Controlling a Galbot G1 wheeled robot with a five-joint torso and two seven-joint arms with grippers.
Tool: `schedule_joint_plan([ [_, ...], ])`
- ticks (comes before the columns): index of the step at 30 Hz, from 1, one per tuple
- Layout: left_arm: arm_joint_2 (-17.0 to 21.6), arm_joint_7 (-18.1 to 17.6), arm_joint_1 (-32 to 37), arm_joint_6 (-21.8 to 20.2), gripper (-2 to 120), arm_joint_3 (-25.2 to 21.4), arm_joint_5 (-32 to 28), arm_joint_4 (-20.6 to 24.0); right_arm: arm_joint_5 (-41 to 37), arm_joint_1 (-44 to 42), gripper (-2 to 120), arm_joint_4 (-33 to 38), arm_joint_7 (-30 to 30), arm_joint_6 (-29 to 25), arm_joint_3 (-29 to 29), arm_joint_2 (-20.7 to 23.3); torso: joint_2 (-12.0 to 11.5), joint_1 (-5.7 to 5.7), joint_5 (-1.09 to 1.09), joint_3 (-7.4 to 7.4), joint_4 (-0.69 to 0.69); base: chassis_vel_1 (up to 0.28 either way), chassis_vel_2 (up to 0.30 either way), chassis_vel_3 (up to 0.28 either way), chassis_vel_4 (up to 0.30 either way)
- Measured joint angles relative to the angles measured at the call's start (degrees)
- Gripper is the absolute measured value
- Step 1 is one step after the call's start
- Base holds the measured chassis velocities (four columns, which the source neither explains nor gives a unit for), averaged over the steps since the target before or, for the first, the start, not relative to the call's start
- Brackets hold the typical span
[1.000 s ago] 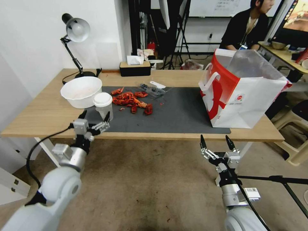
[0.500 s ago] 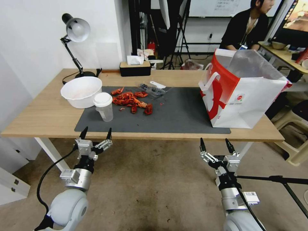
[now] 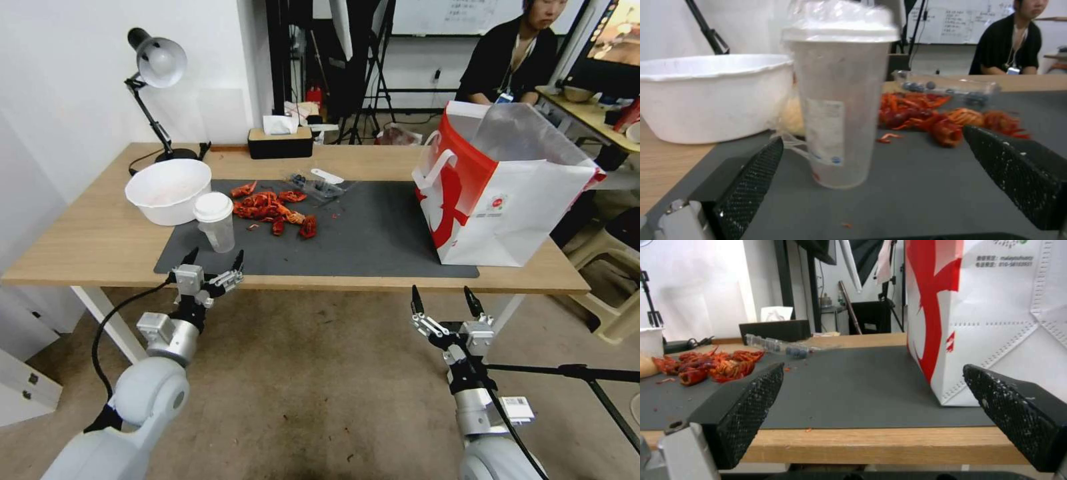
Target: Pick up the trash from the table and place it into the takeout bag.
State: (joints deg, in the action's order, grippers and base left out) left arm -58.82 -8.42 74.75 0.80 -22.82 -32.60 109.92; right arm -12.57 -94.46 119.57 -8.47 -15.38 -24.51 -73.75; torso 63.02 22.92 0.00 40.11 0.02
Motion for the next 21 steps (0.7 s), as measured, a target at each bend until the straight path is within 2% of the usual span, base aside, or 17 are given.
schedule_joint_plan([
  [2, 1.0, 0.0, -2.6, -0.9, 100, 0.6, -1.7, -2.5, -0.1, 0.0, 100, 0.0, -0.1, 0.1, -0.1, 0.2, 0.0, 0.00, -0.01, 0.00, -0.03, 0.000, 0.000, 0.000, 0.000],
  [6, 1.7, 0.3, -5.7, -1.3, 100, 1.5, -3.2, -5.4, -0.3, 0.2, 100, -0.1, -0.1, 0.1, -0.3, 0.2, 0.0, 0.00, -0.01, 0.00, -0.02, 0.000, 0.000, 0.000, 0.000],
  [18, 1.8, 2.0, -12.9, -1.7, 100, 3.9, -5.2, -11.1, -0.5, 1.0, 100, -0.5, -0.2, 0.4, -0.2, 0.5, 0.0, 0.00, 0.00, 0.00, -0.02, 0.000, 0.000, 0.000, 0.000],
  [21, 1.9, 2.4, -13.5, -1.7, 90, 4.1, -5.4, -11.8, -0.5, 1.3, 100, -0.7, -0.3, 0.5, 0.0, 0.6, 0.0, 0.00, 0.00, 0.00, -0.02, 0.000, 0.000, 0.000, 0.000],
])
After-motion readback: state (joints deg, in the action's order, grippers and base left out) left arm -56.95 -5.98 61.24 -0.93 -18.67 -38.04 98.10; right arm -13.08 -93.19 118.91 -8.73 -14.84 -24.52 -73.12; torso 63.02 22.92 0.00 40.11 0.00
